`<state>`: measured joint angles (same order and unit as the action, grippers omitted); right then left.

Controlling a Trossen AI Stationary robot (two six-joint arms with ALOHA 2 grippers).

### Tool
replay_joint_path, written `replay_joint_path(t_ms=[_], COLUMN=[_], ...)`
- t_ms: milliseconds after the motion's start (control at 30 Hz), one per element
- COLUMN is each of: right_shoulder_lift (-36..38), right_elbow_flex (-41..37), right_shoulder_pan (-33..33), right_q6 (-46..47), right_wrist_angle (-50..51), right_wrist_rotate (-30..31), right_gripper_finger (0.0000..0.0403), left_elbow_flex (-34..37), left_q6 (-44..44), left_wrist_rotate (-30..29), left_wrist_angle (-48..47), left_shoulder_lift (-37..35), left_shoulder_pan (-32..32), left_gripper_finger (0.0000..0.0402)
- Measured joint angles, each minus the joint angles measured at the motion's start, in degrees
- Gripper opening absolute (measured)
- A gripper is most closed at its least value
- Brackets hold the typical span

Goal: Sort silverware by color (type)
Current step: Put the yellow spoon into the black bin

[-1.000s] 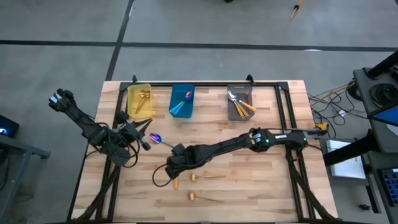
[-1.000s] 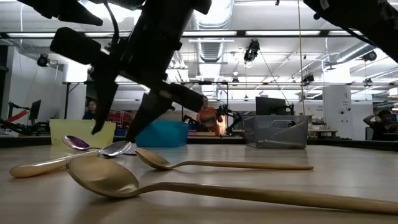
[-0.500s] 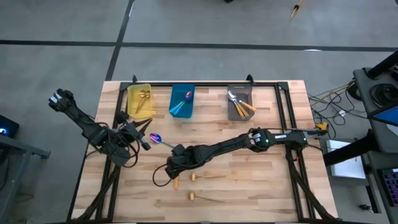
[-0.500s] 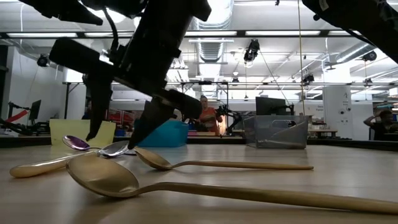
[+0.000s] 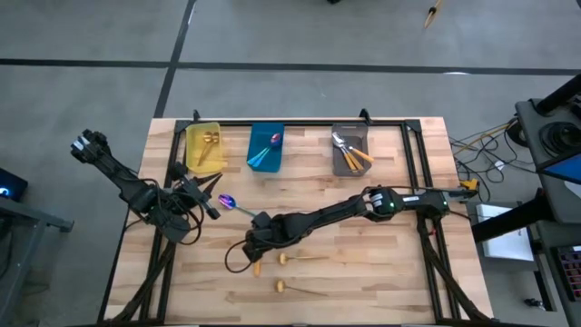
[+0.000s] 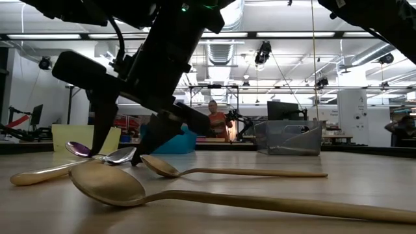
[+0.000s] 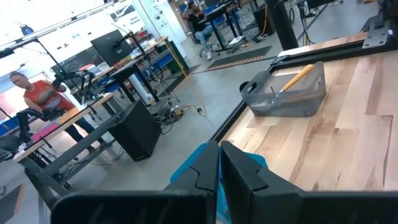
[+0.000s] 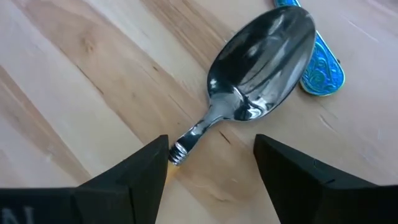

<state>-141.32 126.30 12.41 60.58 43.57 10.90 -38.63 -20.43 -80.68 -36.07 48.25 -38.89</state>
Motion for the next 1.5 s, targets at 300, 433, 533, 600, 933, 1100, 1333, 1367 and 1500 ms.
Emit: replay_joint_path(t_ms=[300, 433, 533, 600, 933, 1100, 1333, 1367, 1500], right_shoulder_lift=[-0.3, -0.3, -0.3, -0.3, 0.5, 0.6, 0.7, 0.7, 0.8], right_elbow_flex=[-0.2, -0.9, -0.9, -0.9, -0.9, -0.9, -1.5, -1.9, -2.3], right_shoulder_pan=[0.5, 0.7, 1.0, 1.0, 0.6, -0.1, -0.1, -0.1, -0.2], right_q6=[-8.5, -12.8, -17.3, -20.0, -34.6, -33.9, -33.5, -33.4, -32.7], right_wrist_angle=[-2.6, -2.4, -1.7, -0.8, 3.8, 3.8, 3.1, 2.7, 1.6], right_wrist_rotate=[5.3, 8.2, 8.7, 8.8, 7.0, 1.4, 1.4, 1.6, 1.7], right_gripper_finger=[0.0231, 0.0231, 0.0231, 0.0231, 0.0231, 0.0219, 0.0128, 0.0110, 0.0040], left_elbow_flex=[0.0, 0.0, 0.0, 0.0, 0.0, 0.0, 0.0, 0.0, 0.0], left_q6=[0.0, 0.0, 0.0, 0.0, 0.0, 0.0, 0.0, 0.0, 0.0], left_wrist_rotate=[-1.9, -1.9, -1.9, -1.9, -1.9, -1.9, -1.9, -1.9, -2.7], left_wrist_angle=[0.0, 0.0, 0.0, 0.0, 0.0, 0.0, 0.2, 0.2, 0.2], left_shoulder_lift=[0.0, 0.0, 0.0, 0.0, 0.0, 0.0, 0.0, 0.0, 0.0], left_shoulder_pan=[0.0, 0.0, 0.0, 0.0, 0.0, 0.0, 0.0, 0.0, 0.0], left_gripper_finger=[0.0000, 0.0000, 0.0000, 0.0000, 0.0000, 0.0000, 0.0000, 0.0000, 0.0000])
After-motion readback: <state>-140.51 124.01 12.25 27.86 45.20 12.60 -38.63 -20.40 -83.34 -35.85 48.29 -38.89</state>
